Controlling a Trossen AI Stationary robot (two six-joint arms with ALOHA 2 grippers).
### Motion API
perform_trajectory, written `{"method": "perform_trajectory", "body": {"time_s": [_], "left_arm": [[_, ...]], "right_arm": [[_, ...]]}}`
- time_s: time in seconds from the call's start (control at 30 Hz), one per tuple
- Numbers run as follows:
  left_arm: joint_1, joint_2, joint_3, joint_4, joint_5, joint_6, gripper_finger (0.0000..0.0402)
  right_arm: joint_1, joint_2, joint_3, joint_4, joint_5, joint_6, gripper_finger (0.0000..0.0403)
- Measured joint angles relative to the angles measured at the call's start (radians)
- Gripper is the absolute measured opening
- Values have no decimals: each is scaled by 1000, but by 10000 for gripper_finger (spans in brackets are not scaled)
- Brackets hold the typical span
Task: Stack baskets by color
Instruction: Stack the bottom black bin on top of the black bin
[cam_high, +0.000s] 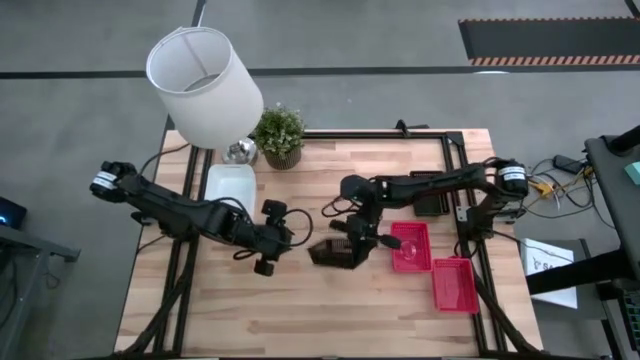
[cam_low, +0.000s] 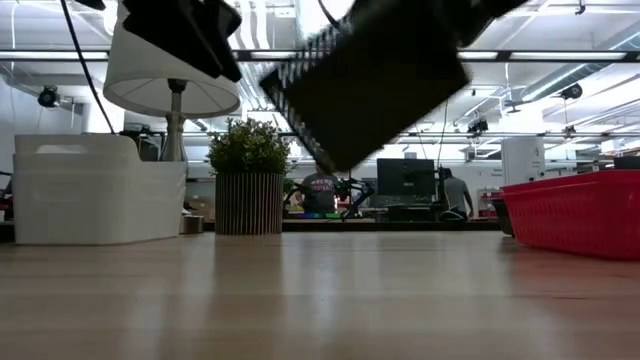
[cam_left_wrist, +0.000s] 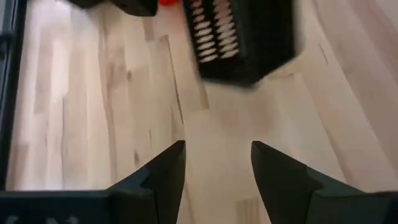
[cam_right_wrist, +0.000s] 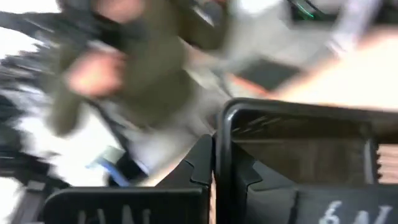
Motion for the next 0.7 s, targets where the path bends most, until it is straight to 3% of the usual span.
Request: {"method": "perform_trajectory", "body": {"time_s": [0.07, 0.13, 0.23, 0.3, 0.53, 0.6, 0.7], "left_arm": [[0, -6, 0, -26, -3, -55, 166], [0, -8, 0, -34, -4, -87, 166], [0, -9, 0, -32, -12, -92, 166], [0, -9, 0, -28, -17, -92, 166], [0, -9, -1, -3, -45, -100, 166], [0, -8, -1, -3, -45, -112, 167], [-1, -8, -1, 0, -46, -120, 167]], "right_arm": [[-5, -36, 8, -200, 179, -129, 8], [-2, -79, 18, -375, 451, -224, 8], [18, -135, 19, -490, 852, -187, 8], [28, -175, 11, -546, 1035, -157, 8], [33, -315, -18, -743, 1453, -11, 8], [32, -358, -45, -787, 1523, 39, 8], [33, -431, -110, -815, 1543, 101, 8]]}}
